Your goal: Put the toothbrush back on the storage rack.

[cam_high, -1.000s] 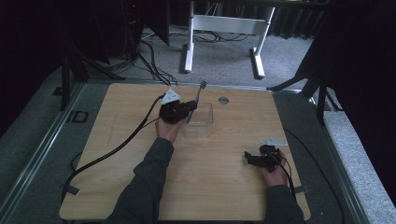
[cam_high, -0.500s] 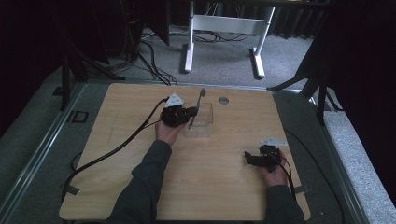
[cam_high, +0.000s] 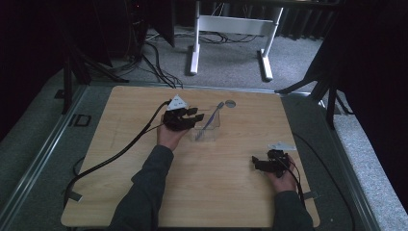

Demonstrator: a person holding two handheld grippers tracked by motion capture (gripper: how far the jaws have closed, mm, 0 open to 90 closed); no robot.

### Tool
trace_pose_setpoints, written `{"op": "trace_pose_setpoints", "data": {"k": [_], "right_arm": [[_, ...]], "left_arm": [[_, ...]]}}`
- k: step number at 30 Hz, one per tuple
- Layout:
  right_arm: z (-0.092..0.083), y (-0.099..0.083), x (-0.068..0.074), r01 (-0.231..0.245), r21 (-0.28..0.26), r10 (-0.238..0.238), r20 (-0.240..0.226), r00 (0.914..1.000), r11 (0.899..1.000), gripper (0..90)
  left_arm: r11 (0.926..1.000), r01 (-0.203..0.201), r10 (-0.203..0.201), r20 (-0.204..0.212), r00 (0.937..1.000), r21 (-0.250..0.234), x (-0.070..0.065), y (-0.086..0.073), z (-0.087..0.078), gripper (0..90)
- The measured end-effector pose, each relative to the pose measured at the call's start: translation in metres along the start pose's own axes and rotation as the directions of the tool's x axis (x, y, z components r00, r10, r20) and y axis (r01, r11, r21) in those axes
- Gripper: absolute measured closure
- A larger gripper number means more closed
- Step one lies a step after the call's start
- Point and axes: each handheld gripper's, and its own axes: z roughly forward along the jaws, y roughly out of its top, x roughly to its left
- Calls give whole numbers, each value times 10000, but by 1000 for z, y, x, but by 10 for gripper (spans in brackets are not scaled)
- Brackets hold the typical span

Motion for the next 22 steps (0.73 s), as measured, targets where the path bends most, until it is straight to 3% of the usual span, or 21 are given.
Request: {"op": "trace_pose_setpoints", "data": {"k": [2,10,14,17,20,21,22], "right_arm": [[0,0,0,-1,0,1,-1,10000,10000,126],[0,0,0,-2,1,2,-3,10000,10000,126],[0,0,0,5,-1,-5,-2,10000,10000,126],[0,0,0,17,-7,-17,0,10000,10000,126],[0,0,0,36,-15,-36,5,10000,10000,126],[0,0,0,36,-13,-36,3,10000,10000,126],[0,0,0,20,-4,-20,1,10000,10000,126]], "left_arm": [[9998,47,-47,-31,10000,-184,1,1,-4,560],[9947,833,-862,-463,9952,-598,19,-11,-29,530],[9949,843,-889,-872,9922,-550,25,-18,-40,508],[9975,611,-655,-1476,9869,-344,25,-22,-49,474],[9999,130,-148,-2459,9692,-90,19,-23,-62,453],[10000,-82,80,-2892,9572,4,15,-23,-67,446],[9992,-328,381,-3404,9395,212,11,-23,-72,440]]}}
